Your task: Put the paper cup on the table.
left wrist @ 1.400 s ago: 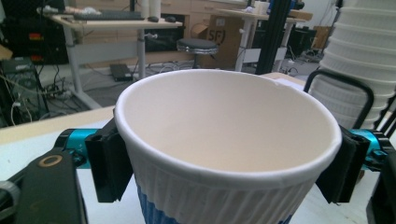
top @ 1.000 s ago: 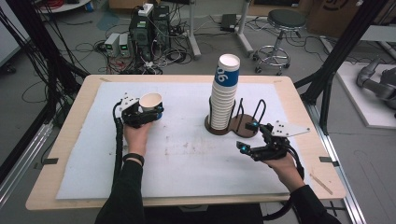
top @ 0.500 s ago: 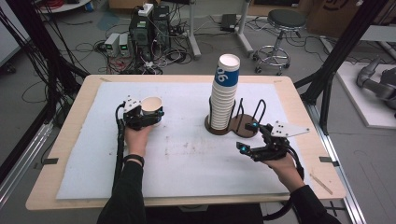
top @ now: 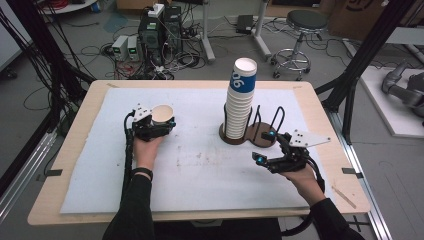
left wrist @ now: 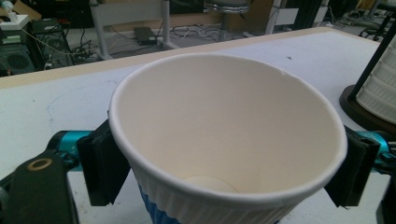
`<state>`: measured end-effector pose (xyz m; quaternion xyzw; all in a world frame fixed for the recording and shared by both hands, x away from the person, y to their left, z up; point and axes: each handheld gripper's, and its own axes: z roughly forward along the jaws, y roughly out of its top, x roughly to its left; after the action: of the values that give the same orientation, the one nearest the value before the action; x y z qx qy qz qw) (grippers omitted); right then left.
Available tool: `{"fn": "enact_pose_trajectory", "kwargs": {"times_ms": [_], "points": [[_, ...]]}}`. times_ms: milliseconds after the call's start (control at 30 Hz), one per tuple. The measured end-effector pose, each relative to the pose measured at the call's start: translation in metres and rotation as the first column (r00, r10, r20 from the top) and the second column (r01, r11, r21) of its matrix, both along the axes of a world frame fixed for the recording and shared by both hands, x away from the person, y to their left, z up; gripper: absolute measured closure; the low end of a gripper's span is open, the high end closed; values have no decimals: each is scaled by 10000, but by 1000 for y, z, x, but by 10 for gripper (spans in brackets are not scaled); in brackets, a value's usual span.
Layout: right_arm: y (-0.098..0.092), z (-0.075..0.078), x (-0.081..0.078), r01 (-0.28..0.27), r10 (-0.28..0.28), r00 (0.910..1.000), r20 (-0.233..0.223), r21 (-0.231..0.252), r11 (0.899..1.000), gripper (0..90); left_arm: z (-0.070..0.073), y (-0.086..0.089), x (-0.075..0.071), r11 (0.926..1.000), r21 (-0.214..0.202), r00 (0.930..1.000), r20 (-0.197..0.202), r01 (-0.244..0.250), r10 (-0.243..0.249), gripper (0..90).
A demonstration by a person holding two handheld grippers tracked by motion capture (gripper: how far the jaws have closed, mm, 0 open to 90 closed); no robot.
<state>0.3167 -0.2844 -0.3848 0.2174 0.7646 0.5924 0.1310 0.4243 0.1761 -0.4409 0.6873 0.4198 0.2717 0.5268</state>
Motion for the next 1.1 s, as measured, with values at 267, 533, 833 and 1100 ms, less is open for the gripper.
{"fn": "enact_pose_trajectory", "kwargs": {"times_ms": [267, 533, 833, 1100], "points": [[1, 0, 0, -107, 107, 9999, -17, -28, 9999, 181, 3, -2, -3, 9995, 287, 9996, -270, -110, 118, 72], [1, 0, -1, -150, 150, 9999, -3, 27, 9999, 180, 8, 2, -14, 9992, 341, 9994, -301, -187, 197, 66], [1, 0, 0, -156, 156, 9999, -32, -37, 9999, 180, 17, 15, -33, 9992, 309, 9987, -437, -239, 252, 66], [-3, -1, 2, -8, 8, 10000, -82, 49, 10000, 180, 30, 22, -61, 9977, 599, 9994, -188, 316, -305, 66]]}}
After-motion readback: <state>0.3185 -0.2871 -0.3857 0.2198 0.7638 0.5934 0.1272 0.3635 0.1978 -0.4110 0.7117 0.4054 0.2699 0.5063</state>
